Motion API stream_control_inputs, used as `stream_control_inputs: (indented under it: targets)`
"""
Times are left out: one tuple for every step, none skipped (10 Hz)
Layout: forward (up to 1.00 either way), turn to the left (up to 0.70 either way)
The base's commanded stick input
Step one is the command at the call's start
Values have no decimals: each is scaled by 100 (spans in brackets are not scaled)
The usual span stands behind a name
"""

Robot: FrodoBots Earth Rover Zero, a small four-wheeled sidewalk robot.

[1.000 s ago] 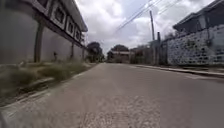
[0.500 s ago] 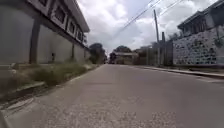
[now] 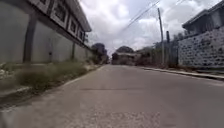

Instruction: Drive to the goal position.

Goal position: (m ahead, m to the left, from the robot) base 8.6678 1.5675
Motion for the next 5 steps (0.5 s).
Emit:
stream_control_inputs:
  targets:
    - [98,0]
    - [98,0]
    - [98,0]
    - [98,0]
    - [98,0]
